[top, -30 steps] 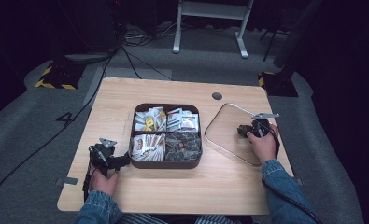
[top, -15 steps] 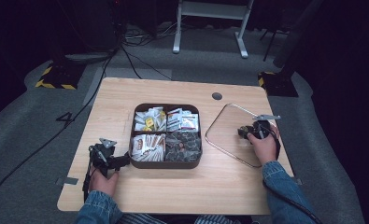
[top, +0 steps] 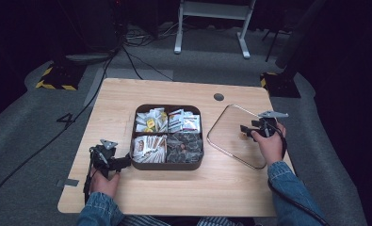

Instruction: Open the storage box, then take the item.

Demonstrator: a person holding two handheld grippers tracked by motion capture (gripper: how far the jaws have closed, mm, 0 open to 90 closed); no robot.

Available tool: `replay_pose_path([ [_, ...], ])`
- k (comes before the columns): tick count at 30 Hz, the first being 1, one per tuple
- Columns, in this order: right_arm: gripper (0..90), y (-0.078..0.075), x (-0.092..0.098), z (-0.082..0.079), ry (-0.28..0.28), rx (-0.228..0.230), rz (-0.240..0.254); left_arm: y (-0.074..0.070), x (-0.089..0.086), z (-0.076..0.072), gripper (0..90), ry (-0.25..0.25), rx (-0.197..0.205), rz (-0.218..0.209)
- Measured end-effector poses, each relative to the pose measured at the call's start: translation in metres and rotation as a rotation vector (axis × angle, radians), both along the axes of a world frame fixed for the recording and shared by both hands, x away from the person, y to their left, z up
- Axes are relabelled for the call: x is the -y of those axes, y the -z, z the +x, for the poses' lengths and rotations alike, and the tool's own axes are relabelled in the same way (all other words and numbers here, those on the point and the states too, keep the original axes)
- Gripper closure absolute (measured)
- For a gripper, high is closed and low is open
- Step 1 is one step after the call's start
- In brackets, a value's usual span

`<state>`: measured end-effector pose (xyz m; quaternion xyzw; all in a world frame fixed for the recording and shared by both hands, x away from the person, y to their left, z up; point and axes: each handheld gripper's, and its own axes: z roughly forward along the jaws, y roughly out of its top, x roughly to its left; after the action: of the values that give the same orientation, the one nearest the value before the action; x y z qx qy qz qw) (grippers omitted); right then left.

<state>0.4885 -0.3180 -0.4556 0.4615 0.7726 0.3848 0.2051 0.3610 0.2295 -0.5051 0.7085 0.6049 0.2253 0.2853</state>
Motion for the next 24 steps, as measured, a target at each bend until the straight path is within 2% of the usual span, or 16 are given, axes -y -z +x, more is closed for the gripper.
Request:
replay_pose_path([
  [7,41.7,-0.015,0.0,-0.003,-0.012,0.035,0.032,0.0,0.0,0.0,8.9,0.0,0.0,0.0],
  [13,42.0,-0.037,-0.009,-0.006,-0.049,0.057,0.052,0.0,0.0,0.0,8.9,0.0,0.0,0.0],
  [20,40.2,-0.054,-0.036,-0.014,-0.14,0.065,0.069,0.0,0.0,0.0,8.9,0.0,0.0,0.0],
  [24,42.0,-0.059,-0.056,-0.017,-0.204,0.071,0.052,0.0,0.0,0.0,8.9,0.0,0.0,0.0],
])
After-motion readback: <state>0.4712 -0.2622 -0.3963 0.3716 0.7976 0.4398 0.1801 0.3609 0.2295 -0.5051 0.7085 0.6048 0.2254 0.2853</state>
